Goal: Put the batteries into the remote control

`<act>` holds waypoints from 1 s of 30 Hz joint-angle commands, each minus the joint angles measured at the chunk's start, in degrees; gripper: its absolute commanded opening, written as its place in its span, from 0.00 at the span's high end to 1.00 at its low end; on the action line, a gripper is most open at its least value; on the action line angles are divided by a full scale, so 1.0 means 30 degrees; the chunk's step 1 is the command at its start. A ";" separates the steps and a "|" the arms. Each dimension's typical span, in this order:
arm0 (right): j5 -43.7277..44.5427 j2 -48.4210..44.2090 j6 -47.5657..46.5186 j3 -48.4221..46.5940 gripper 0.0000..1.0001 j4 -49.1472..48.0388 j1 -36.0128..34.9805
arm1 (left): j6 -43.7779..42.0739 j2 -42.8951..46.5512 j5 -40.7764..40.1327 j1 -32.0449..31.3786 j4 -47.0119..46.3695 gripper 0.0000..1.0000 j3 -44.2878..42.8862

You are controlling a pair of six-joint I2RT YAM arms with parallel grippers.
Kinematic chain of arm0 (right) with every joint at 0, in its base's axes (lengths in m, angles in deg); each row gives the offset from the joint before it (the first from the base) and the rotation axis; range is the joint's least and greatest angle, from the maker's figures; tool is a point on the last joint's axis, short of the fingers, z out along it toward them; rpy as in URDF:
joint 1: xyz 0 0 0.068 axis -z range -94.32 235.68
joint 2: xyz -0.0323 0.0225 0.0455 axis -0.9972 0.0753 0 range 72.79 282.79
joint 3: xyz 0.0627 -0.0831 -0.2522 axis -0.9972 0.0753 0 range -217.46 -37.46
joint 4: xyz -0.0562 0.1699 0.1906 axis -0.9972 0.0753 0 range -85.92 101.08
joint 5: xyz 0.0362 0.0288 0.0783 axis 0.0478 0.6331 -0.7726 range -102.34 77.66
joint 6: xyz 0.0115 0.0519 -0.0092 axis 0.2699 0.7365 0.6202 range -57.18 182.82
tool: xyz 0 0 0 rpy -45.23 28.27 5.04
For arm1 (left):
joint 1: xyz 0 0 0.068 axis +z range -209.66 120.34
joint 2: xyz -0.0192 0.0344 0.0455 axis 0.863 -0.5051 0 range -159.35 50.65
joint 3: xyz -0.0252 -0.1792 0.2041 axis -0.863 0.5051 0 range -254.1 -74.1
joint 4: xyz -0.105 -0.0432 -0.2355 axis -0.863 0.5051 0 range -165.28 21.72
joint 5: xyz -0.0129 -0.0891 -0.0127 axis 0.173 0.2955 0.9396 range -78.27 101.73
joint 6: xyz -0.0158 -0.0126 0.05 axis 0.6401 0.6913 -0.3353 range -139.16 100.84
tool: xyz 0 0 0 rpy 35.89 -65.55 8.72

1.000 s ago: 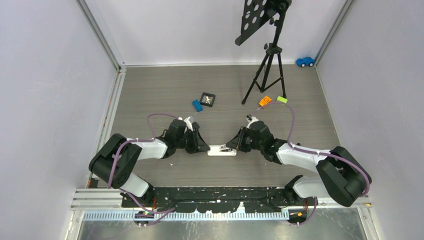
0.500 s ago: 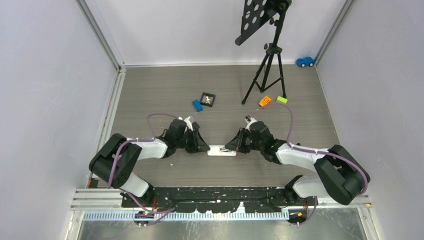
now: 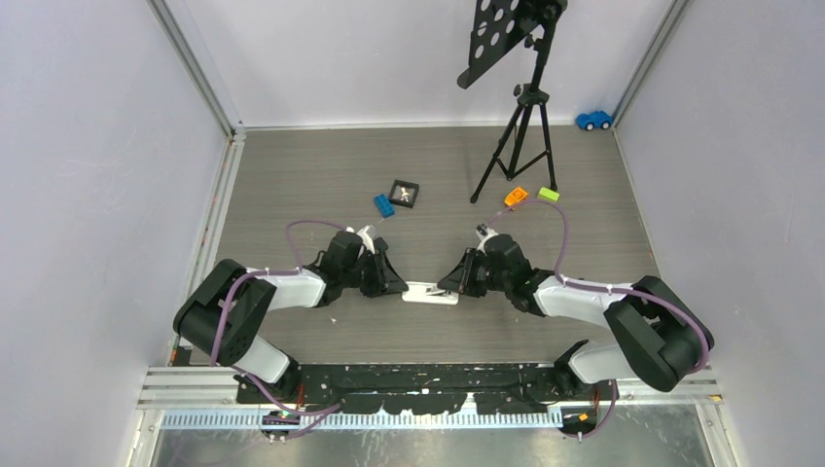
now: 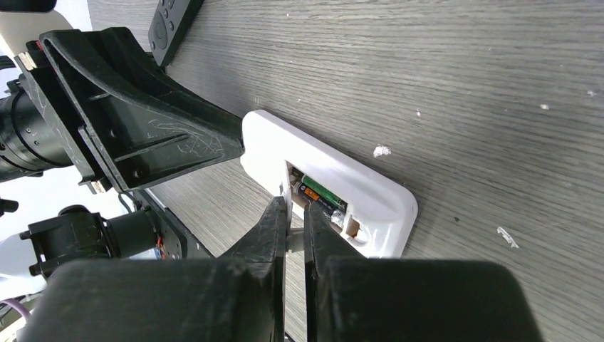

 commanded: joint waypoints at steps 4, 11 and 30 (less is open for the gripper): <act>0.0028 0.1025 -0.0289 -0.0672 0.86 0.0229 -0.0126 | -0.0152 -0.0281 0.0197 -0.0067 -0.0229 0.69 -0.0374; 0.0430 0.0145 -0.0231 -0.1001 0.71 0.1755 -0.0121 | -0.0061 -0.0144 0.0011 -0.0067 -0.0175 0.69 -0.0331; 0.1389 -0.1585 -0.1264 -0.2142 0.54 0.5009 -0.0120 | -0.0265 0.0576 -0.0272 -0.0067 0.1080 0.68 -0.0687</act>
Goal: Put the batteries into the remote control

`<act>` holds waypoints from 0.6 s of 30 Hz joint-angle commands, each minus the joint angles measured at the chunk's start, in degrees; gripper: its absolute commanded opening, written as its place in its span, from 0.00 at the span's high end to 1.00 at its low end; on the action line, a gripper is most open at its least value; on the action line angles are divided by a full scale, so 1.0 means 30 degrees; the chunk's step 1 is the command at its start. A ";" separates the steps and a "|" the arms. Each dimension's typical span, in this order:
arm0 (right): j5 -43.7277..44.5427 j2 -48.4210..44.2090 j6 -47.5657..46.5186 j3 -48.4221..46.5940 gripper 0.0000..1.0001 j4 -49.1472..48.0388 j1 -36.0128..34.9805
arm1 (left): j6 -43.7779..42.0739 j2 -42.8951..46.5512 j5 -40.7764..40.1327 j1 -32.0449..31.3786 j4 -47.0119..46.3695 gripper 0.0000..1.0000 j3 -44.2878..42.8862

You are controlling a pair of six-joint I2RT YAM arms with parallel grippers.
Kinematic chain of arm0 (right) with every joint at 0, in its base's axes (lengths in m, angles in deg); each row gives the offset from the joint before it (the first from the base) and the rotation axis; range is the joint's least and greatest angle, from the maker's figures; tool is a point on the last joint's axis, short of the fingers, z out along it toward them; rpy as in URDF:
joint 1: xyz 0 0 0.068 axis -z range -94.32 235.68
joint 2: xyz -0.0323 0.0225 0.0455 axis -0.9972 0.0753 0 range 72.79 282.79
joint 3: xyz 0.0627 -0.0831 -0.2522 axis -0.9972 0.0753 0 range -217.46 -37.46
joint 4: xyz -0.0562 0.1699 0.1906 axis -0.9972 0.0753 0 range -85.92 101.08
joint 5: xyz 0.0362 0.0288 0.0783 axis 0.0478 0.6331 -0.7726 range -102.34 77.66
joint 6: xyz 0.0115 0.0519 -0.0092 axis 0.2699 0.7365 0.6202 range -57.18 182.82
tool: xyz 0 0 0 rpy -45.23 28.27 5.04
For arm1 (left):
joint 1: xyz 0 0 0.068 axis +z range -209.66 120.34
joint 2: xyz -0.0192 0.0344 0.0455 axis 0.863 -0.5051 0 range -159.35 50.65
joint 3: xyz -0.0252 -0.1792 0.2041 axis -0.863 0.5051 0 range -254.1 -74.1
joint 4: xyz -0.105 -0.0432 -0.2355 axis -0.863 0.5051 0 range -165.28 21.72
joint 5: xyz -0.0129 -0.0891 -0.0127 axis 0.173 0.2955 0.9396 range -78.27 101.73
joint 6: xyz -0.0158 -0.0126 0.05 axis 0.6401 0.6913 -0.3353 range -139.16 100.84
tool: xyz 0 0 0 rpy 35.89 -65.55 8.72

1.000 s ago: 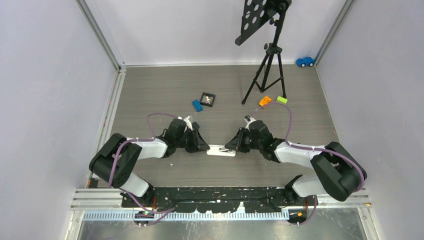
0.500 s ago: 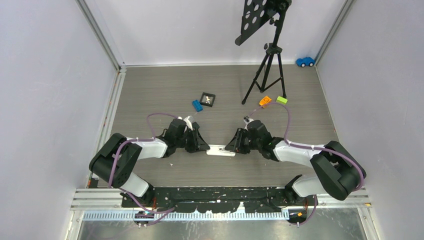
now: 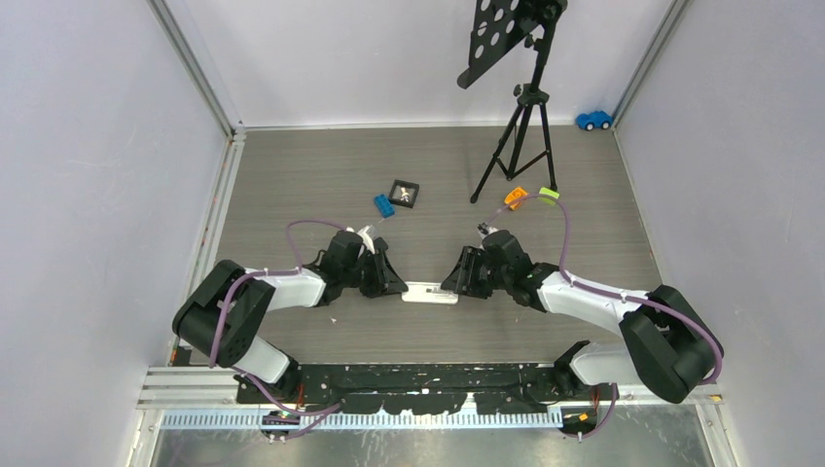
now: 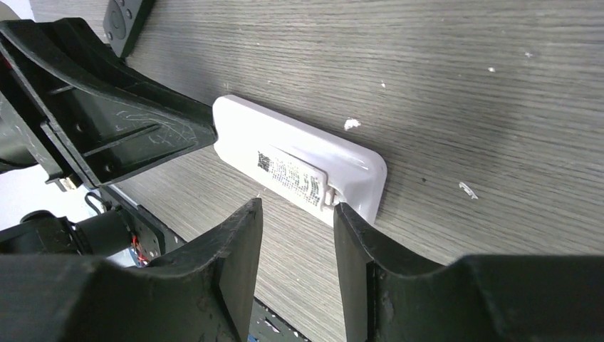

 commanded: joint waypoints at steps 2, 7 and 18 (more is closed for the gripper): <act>0.0404 -0.0325 -0.0466 -0.0620 0.59 0.0113 -0.0063 | -0.0280 0.0397 -0.0253 -0.0067 0.0540 0.68 -0.0566; 0.0115 -0.0152 -0.0542 -0.0677 0.72 0.0039 -0.0061 | -0.0280 0.0364 -0.0253 -0.0067 0.0536 0.68 -0.0522; -0.0057 0.1518 -0.0459 -0.0786 0.85 -0.1107 -0.0076 | -0.0280 0.0218 -0.0217 -0.0067 0.0396 0.68 -0.0526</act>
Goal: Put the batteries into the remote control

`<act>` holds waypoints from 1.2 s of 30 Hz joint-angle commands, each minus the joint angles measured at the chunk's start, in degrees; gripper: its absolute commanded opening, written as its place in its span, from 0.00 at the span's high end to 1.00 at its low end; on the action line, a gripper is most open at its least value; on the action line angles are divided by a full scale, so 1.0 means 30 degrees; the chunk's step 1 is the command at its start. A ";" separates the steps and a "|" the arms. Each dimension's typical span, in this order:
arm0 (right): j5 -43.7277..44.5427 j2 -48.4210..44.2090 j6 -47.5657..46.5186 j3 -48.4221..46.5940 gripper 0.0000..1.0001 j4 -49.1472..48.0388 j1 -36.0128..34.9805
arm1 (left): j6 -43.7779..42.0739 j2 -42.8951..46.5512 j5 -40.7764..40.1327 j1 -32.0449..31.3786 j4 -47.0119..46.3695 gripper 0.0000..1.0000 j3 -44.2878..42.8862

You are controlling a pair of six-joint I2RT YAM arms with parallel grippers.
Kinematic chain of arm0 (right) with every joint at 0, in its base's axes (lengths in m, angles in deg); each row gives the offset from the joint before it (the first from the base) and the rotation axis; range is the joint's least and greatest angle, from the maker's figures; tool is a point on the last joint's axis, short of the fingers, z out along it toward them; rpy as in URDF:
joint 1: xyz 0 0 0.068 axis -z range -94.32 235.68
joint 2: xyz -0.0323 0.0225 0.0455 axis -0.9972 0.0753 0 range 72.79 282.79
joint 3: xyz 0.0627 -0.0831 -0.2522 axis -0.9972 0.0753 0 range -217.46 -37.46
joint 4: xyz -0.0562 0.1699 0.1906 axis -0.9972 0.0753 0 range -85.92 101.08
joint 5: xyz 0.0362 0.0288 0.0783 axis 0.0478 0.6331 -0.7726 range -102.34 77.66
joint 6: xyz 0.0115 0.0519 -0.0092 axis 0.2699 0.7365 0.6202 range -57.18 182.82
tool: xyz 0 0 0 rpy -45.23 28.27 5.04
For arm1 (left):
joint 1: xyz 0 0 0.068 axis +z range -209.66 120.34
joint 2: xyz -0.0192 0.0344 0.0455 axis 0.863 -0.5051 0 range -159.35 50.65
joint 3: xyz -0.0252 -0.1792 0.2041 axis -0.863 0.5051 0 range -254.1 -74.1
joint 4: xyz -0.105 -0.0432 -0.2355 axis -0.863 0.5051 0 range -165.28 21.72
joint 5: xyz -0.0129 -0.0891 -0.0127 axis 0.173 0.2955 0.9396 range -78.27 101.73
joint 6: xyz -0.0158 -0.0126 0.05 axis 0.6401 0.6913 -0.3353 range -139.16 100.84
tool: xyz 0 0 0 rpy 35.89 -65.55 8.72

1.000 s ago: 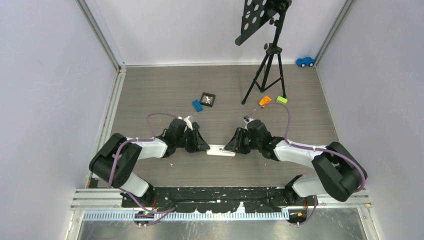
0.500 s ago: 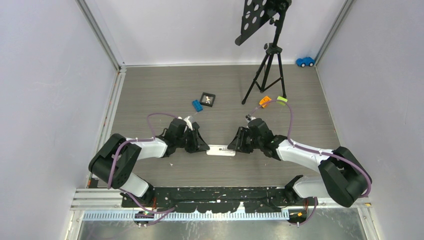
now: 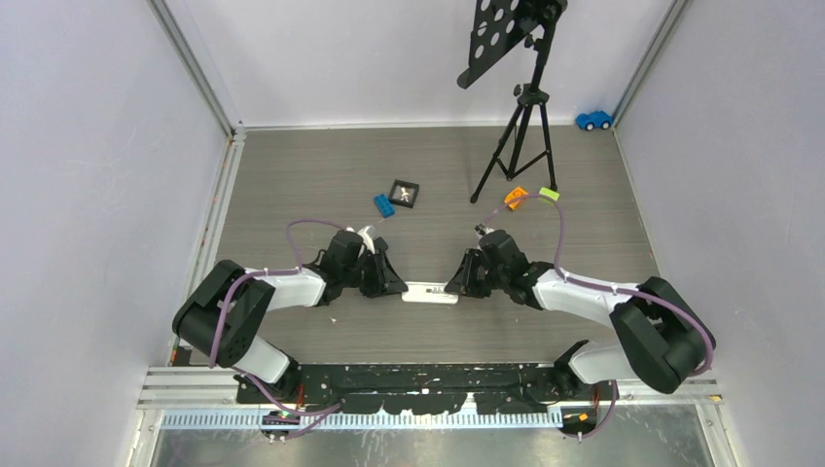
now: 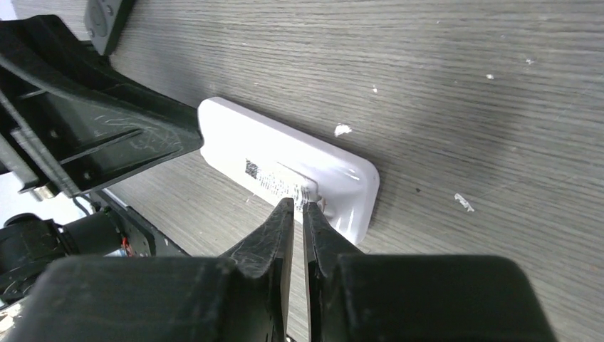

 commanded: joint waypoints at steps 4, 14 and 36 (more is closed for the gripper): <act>0.0094 0.1841 -0.0154 -0.0636 0.87 -0.0917 -0.0091 | -0.0203 0.0181 -0.0129 -0.0067 0.0110 0.68 -0.0446; -0.0018 -0.0093 -0.1735 -0.1408 0.84 -0.0033 -0.0089 | -0.0537 0.1388 -0.0865 -0.0038 0.1438 0.66 -0.0980; -0.0384 0.4949 -1.6323 -0.8498 0.16 0.7508 -0.2357 | -0.1987 1.3231 -1.6160 0.1045 1.6278 0.03 -0.3594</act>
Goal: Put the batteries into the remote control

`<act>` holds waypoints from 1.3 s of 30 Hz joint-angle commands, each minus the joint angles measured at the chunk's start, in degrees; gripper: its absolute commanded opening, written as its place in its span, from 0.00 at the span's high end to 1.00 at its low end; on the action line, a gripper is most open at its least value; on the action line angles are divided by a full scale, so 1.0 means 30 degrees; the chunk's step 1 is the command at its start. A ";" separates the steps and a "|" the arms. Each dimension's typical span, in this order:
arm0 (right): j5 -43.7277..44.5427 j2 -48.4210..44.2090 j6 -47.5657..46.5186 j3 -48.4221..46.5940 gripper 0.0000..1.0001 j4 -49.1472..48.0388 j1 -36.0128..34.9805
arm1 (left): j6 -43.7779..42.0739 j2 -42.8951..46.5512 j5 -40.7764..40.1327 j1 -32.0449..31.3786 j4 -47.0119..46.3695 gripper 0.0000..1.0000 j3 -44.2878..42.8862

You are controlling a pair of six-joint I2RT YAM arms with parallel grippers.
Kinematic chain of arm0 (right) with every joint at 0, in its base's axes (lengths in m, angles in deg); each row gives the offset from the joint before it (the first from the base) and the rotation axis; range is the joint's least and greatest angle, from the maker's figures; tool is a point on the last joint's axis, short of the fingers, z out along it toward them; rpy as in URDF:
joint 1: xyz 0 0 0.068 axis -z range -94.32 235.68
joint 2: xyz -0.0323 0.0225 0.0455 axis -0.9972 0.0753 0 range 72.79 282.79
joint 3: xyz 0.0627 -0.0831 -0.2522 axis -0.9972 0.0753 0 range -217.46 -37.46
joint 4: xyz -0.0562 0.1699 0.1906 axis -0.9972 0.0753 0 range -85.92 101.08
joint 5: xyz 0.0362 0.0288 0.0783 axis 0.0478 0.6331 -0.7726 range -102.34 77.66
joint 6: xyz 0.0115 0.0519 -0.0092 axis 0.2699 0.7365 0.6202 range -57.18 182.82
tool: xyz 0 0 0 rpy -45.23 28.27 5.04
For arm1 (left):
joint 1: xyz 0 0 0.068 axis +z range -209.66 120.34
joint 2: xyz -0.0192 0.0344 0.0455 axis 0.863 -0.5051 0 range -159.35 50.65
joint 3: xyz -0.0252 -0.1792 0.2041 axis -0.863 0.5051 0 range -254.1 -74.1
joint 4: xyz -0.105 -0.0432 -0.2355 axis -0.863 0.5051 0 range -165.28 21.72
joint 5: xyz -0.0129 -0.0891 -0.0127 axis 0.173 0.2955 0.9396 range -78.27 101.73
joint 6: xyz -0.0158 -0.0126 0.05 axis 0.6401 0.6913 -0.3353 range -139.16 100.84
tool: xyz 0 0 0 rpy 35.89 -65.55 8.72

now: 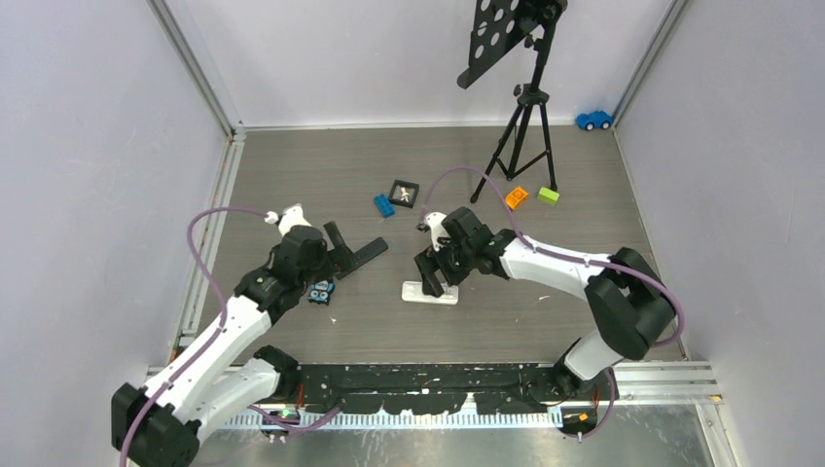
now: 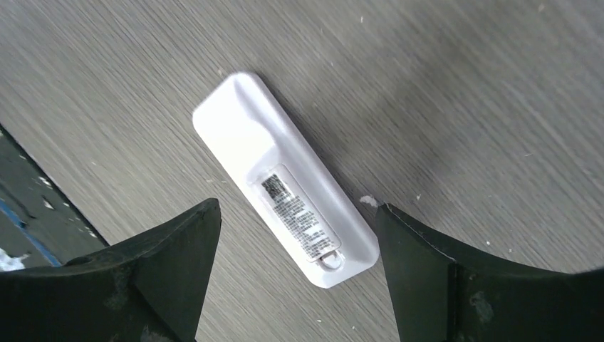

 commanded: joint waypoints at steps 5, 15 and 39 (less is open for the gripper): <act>0.1471 0.2912 -0.3543 -0.2670 0.21 0.3538 -0.1454 | -0.0369 0.2464 -0.2593 0.0180 0.1482 0.02 -0.0092; 0.4377 0.4262 -0.3670 -0.3046 0.33 0.3305 -0.2856 | -0.0930 0.0927 -0.1061 0.0549 0.0697 0.02 -0.0368; 1.2493 0.9112 0.5301 -0.9058 0.62 -0.0871 0.2942 | -0.0437 -0.2950 0.2428 0.0919 -0.0971 0.05 -0.1207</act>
